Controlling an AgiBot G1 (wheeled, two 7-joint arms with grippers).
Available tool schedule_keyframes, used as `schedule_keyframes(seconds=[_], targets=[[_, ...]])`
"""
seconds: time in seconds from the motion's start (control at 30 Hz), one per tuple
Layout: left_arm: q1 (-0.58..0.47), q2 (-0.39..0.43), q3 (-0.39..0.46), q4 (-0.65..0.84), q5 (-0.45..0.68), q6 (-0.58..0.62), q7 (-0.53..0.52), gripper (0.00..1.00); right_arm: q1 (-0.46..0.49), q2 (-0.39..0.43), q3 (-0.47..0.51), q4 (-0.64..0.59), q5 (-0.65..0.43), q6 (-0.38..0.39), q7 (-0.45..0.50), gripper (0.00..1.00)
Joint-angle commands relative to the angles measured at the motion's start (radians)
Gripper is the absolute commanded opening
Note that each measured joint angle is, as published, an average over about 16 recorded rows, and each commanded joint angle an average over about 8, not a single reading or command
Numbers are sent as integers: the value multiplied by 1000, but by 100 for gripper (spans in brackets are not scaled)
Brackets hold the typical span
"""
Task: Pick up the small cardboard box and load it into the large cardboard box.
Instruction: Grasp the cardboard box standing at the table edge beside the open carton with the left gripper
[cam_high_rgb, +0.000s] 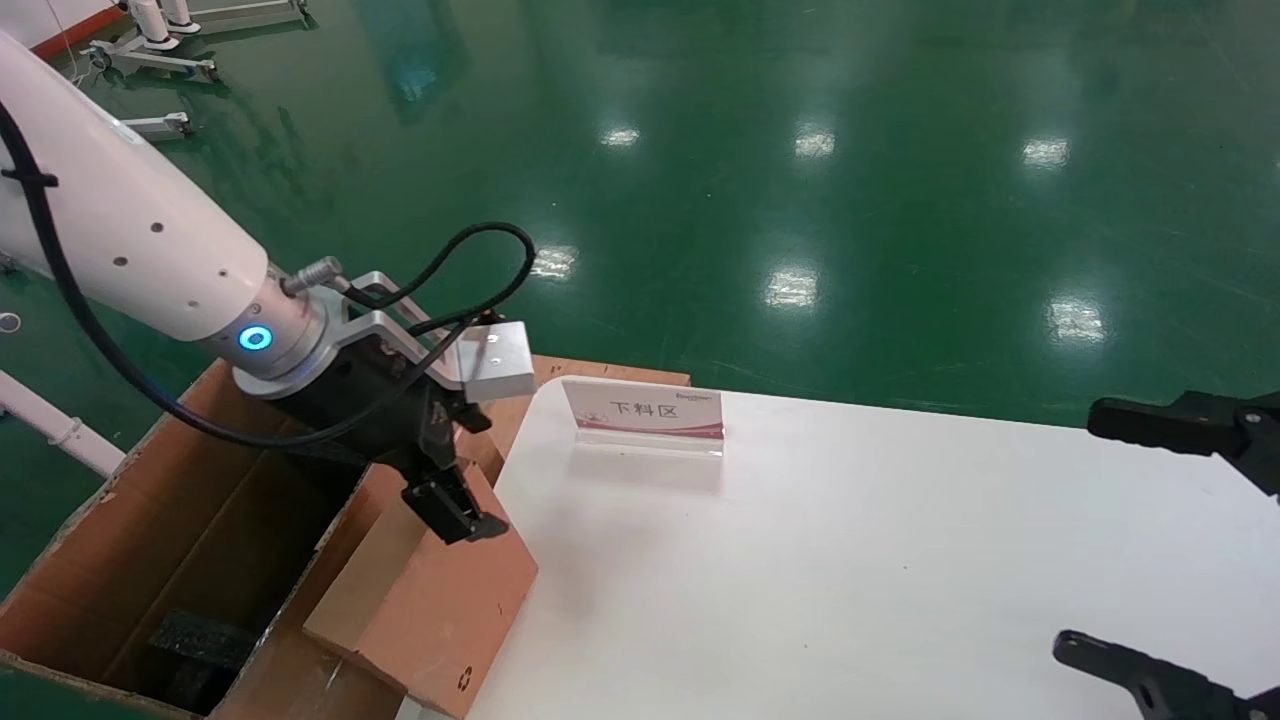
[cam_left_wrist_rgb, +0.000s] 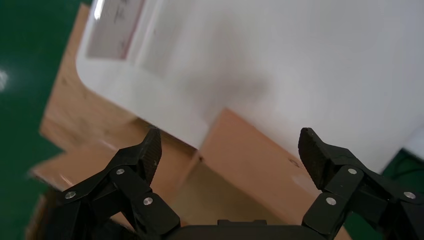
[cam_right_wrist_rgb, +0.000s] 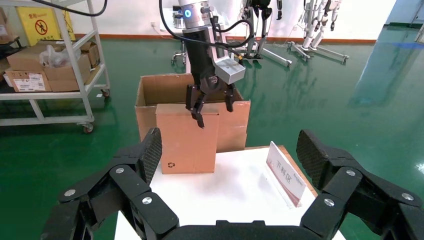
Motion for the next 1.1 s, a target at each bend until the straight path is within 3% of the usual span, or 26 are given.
schedule_keyframes(seconds=[0.03,0.6,1.1], targets=[[-33,-1,50,0,-9,-1,-44,100,0,0,0,0,0,0,0,100],[-250,76,422,1,-81,-9,-286,100,0,1,-1,0,1,1,-1,100],[-371,155,667,1,-133,-19,-478,100,1,1,-2,0,2,1,-1,100]])
